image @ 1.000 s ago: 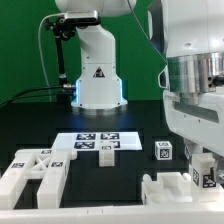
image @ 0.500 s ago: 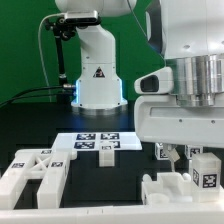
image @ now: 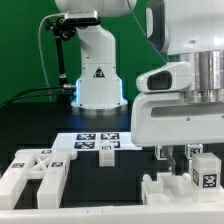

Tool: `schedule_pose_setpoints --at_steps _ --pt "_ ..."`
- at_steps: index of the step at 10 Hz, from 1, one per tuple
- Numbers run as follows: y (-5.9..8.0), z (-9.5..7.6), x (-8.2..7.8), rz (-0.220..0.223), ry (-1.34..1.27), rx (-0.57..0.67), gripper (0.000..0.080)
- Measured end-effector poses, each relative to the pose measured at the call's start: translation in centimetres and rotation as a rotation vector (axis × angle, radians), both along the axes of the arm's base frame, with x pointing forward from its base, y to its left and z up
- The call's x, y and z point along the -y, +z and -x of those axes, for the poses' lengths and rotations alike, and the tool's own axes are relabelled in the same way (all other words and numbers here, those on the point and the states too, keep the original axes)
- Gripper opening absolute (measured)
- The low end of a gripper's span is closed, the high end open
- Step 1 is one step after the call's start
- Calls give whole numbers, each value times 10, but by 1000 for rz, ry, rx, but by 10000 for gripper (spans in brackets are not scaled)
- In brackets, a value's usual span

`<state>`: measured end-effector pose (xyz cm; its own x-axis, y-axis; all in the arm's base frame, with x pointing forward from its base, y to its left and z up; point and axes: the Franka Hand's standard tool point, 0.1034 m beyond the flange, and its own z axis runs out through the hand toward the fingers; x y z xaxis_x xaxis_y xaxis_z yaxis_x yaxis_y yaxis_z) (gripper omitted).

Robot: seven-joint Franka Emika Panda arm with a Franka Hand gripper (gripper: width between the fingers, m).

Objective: Assemble chair

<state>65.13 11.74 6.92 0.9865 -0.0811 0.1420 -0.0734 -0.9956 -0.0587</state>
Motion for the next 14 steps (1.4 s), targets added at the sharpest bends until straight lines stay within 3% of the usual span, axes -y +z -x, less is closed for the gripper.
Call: schedule_pose_setpoints --at_steps 2,3,4,5,8,12,14 --pt "-1 0 1 -3 -31 -4 619" --pt "-1 0 1 -6 -46 -4 427" --pt "-2 1 0 -23 -150 -10 427" --pt "-2 1 0 -32 -208 -13 282" --pt "-2 1 2 -69 -488 -20 284" --pt "-2 4 0 -197 -1253 -84 284" --pt "-3 5 -1 -233 -1437 -100 284"
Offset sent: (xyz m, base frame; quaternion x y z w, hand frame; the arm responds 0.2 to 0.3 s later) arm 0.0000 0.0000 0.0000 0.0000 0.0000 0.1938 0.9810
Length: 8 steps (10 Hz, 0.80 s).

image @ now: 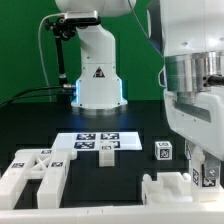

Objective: Assemble chair

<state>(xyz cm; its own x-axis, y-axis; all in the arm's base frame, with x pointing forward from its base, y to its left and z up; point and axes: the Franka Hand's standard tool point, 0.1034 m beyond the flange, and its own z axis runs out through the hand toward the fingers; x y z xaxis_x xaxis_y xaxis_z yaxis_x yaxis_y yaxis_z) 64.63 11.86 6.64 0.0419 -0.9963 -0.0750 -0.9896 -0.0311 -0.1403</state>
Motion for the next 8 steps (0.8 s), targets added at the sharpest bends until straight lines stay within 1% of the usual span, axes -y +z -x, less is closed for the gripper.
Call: schedule_pose_setpoints --at_steps 2,3,4,5,6,7,8 --pt "0 0 0 1 4 0 284" --pt "0 0 0 9 46 3 347" --pt "0 0 0 39 251 19 535" --pt "1 -2 2 65 442 36 535" --pt "1 -1 0 84 601 47 614" --pt "1 0 -3 96 715 54 643" --pt "2 0 -4 104 777 60 643"
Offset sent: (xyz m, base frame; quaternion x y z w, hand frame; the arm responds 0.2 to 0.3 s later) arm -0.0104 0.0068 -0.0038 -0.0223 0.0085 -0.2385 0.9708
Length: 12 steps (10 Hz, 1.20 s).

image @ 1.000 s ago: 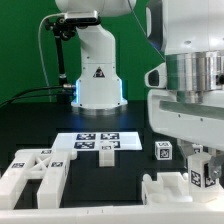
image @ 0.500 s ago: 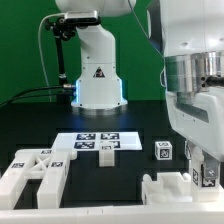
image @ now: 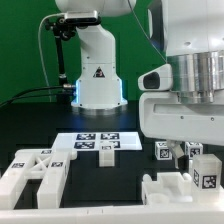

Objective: Assemble chair

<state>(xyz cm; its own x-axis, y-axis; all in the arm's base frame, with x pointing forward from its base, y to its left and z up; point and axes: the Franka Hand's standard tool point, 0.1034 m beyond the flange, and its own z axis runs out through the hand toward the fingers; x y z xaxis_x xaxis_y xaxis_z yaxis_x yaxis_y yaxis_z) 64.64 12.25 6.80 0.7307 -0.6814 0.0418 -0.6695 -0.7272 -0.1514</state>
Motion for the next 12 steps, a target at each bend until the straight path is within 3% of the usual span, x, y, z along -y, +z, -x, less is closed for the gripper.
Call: schedule_pose_setpoints --at_steps 3,4,5,6,7,8,9,10,12 --pt "-1 0 2 24 166 13 649" --pt "-1 0 2 48 284 22 649" --pt "0 -2 0 103 493 42 649" --pt "-1 -1 -3 111 524 45 649" --pt "-1 -2 -1 101 455 41 523" --pt "-1 -2 -1 104 461 41 523" --pt "-1 -2 0 95 407 37 377" --pt "-1 -2 2 85 315 31 291" --pt "-1 -2 2 61 158 21 291"
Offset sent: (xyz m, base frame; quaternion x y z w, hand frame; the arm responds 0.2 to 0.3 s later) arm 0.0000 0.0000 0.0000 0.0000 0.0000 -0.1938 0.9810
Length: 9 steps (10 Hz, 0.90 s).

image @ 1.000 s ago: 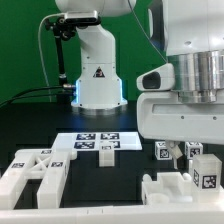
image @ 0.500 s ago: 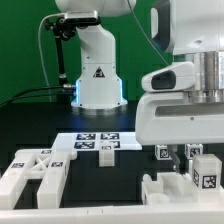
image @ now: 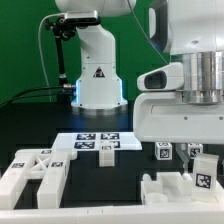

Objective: Assemble chair

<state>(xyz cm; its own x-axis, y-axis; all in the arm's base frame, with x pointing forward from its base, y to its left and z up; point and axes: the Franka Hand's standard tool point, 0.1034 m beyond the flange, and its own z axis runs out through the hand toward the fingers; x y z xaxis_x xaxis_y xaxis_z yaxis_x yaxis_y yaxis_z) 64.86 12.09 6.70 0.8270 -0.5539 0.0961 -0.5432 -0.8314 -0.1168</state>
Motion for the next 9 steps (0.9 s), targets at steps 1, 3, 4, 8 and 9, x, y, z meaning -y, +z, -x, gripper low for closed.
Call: schedule_pose_setpoints --at_steps 1,3,4,8,9 --pt "0 -1 1 -23 -133 -6 291" --pt "-1 0 5 -70 -397 -27 291" --pt "-1 1 3 -100 -559 -50 291" --pt "-2 -1 -1 -211 -1110 -103 291" --pt "-1 -1 1 -218 -1172 -103 291"
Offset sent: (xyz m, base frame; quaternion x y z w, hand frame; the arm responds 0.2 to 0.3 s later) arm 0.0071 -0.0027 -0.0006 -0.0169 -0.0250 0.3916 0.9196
